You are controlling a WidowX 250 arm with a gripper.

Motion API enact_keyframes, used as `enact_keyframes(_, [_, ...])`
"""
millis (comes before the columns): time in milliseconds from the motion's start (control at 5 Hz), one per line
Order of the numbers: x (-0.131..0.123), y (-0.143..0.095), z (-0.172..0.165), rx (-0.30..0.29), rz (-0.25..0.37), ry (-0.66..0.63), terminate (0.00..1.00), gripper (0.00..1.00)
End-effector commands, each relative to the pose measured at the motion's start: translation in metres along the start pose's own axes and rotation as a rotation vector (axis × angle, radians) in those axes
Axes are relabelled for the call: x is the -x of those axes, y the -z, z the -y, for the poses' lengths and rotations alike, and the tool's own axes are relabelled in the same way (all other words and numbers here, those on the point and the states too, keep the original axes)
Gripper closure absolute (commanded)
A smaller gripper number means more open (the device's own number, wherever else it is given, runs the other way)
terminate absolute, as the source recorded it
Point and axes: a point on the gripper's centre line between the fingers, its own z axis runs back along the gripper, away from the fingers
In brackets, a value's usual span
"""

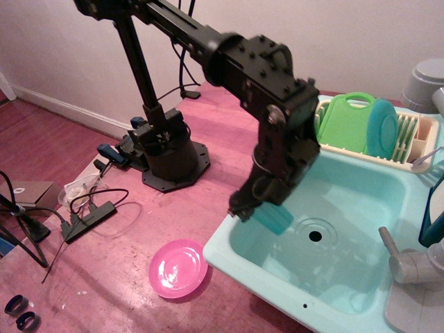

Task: Put cup from anywhere into sink

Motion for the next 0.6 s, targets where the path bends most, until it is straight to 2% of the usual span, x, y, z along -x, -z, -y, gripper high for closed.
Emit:
enact_keyframes(0, [-0.018, -0.008, -0.018, -0.006, 0.066, -0.037, 0.0, 1.0])
enact_keyframes(200, [-0.033, -0.019, -0.029, -0.033, 0.114, -0.038, 0.0, 1.0])
enact_keyframes(400, [-0.036, -0.021, -0.029, -0.027, 0.101, 0.007, 1.0, 0.0])
